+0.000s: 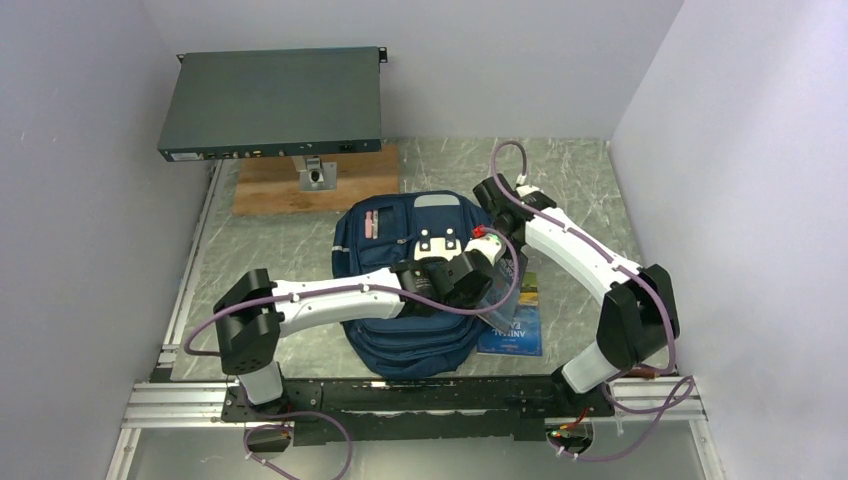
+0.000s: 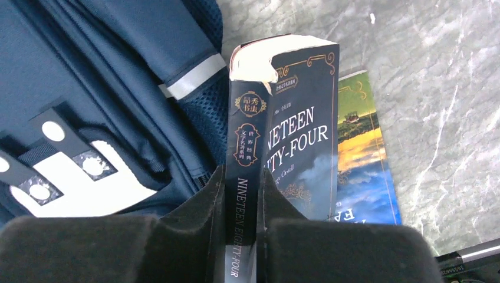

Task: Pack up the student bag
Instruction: Pick up the book from the center of the board.

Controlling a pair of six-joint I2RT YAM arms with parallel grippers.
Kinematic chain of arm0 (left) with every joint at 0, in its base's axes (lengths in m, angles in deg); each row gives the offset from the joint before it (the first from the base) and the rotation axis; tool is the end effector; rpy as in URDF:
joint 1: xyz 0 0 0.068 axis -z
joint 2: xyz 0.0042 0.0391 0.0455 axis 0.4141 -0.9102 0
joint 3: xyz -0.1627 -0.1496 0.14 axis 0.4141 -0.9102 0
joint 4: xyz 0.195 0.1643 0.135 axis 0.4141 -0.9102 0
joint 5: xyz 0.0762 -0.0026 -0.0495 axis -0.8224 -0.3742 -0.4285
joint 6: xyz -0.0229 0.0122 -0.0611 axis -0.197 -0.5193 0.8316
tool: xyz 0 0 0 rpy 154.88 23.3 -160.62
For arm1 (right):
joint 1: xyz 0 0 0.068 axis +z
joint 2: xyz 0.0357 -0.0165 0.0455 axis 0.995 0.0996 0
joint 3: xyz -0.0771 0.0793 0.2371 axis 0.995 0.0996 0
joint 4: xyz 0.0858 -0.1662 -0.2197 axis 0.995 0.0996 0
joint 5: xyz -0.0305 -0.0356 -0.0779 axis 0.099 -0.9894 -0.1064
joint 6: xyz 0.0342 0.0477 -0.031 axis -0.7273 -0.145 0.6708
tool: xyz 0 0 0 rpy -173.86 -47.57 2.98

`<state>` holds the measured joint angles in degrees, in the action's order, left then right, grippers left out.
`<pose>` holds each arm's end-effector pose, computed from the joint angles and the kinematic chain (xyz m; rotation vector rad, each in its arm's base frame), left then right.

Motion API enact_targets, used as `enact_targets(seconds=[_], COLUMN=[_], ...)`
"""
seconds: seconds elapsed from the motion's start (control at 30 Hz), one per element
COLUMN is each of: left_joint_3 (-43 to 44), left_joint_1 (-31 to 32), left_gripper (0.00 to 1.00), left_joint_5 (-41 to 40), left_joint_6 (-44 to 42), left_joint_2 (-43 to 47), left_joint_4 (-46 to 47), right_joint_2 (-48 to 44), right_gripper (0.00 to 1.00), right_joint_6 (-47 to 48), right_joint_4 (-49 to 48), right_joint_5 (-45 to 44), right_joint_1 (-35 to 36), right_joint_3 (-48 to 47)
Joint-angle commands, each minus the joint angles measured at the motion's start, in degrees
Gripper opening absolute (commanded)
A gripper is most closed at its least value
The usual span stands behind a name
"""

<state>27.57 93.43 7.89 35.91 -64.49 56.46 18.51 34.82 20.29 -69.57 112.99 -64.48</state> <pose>0.1640 -0.3884 0.2354 0.6561 2.2999 -0.5507 0.3016 0.1427 0.2225 0.6300 2.5603 -0.0930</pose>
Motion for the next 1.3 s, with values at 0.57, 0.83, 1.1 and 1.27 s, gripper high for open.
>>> enact_targets(seconds=[0.57,0.83,1.1,1.27], left_joint_3=[-15.0,-21.5,-30.6,-36.4], left_joint_1=[-25.6,-35.6,-36.3,-36.3], left_gripper=[1.0,1.0,1.0,1.0], left_joint_5=[39.9,42.2,49.6,63.9], left_joint_6=[0.1,8.4,21.8,39.4], left_joint_2=[43.2,56.5,60.0,52.7], left_joint_4=[8.4,13.2,29.6,63.2], right_joint_2=[-32.2,-31.8,-30.1,-28.8], right_gripper=[0.0,0.0,0.0,0.0], right_joint_6=[20.8,-3.0,-18.7,-25.1], right_joint_4=[-32.4,-60.3,-79.4,-87.4], right_joint_5=[52.8,71.0,75.1,76.9], right_joint_1=[1.0,1.4,1.6,2.0], right_joint_3=[3.3,7.4,7.8,7.7])
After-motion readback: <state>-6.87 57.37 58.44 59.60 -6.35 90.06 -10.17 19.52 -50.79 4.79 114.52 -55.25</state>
